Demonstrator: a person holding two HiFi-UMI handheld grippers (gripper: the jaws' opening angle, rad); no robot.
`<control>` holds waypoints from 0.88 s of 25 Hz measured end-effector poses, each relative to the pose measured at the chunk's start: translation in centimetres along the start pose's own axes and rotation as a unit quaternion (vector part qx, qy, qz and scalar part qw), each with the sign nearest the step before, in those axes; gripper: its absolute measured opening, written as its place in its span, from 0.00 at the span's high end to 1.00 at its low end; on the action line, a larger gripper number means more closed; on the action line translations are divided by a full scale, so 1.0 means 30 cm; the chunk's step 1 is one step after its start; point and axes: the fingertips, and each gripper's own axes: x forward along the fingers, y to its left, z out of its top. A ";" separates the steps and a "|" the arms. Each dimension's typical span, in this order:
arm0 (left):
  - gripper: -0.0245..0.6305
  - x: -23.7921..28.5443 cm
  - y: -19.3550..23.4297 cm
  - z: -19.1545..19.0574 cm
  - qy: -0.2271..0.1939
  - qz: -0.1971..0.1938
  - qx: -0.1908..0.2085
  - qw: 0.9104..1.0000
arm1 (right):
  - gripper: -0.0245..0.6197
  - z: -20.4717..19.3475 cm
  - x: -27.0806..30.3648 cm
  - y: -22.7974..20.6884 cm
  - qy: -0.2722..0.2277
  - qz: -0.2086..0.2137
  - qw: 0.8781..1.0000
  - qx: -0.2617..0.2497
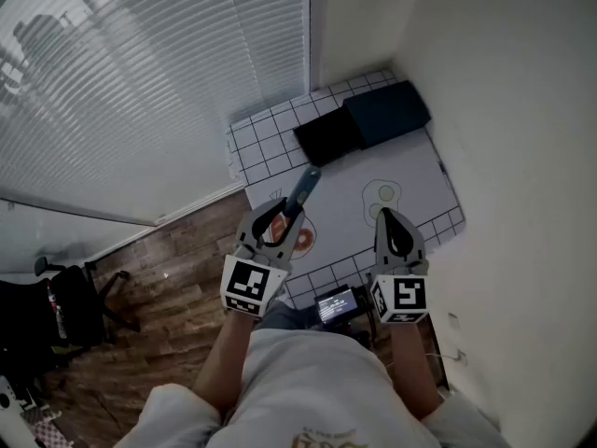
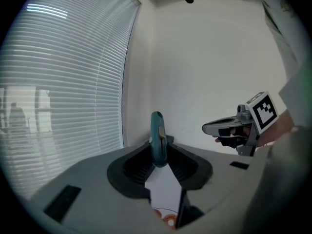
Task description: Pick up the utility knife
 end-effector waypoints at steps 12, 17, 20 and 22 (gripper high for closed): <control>0.78 -0.075 -0.009 0.145 -0.056 0.010 0.007 0.998 | 0.95 0.106 -0.028 0.030 -0.037 0.001 0.999 -0.024; 0.78 -0.099 0.004 0.158 -0.065 0.018 0.001 0.998 | 0.95 0.123 -0.036 0.046 -0.041 0.005 0.999 -0.025; 0.78 -0.101 0.006 0.152 -0.064 0.020 0.001 0.998 | 0.95 0.133 -0.034 0.049 -0.045 0.007 0.999 -0.021; 0.78 -0.103 0.005 0.148 -0.063 0.019 0.001 0.998 | 0.95 0.138 -0.031 0.054 -0.046 0.008 0.999 -0.020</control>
